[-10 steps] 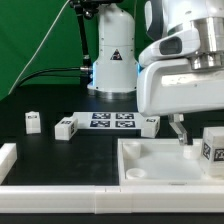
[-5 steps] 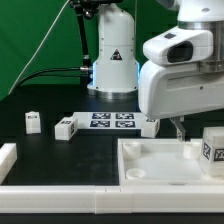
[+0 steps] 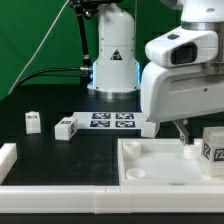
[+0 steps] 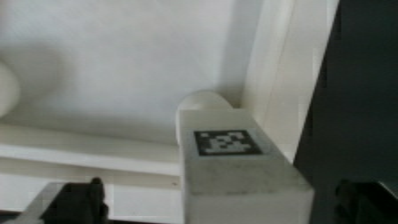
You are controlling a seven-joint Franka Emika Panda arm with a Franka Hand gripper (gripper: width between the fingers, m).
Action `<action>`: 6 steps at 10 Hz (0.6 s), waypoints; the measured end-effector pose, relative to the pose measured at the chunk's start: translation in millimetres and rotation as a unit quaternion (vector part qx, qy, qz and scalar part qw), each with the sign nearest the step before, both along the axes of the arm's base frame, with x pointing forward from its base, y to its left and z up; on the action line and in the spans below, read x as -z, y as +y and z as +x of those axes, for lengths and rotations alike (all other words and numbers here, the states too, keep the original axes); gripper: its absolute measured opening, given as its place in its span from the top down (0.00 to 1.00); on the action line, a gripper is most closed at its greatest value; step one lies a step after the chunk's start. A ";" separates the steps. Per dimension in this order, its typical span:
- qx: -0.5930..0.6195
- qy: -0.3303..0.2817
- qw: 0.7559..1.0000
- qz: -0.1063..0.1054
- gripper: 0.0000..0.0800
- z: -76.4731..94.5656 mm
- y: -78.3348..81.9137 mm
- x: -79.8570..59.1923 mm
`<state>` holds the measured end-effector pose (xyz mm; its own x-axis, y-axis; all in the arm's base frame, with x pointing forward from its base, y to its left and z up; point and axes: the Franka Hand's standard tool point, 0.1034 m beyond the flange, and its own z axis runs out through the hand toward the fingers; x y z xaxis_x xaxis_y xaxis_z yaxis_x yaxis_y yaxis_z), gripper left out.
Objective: Assemble one leg
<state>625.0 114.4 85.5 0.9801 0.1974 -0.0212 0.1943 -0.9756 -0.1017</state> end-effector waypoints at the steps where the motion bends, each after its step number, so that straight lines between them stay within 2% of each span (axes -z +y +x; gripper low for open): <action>1: 0.000 0.000 1.000 0.000 0.19 0.6 -0.9 0.8; 3: -0.001 -0.001 1.000 0.000 0.19 0.6 -0.3 1.3; 5: -0.001 -0.001 1.000 0.000 0.51 0.6 -0.5 1.3; 6: -0.001 -0.001 1.000 0.000 0.51 0.6 -0.4 1.3</action>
Offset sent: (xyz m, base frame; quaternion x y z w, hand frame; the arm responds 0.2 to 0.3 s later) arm 0.0000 0.0000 0.0000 0.0000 0.0000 0.0000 1.0000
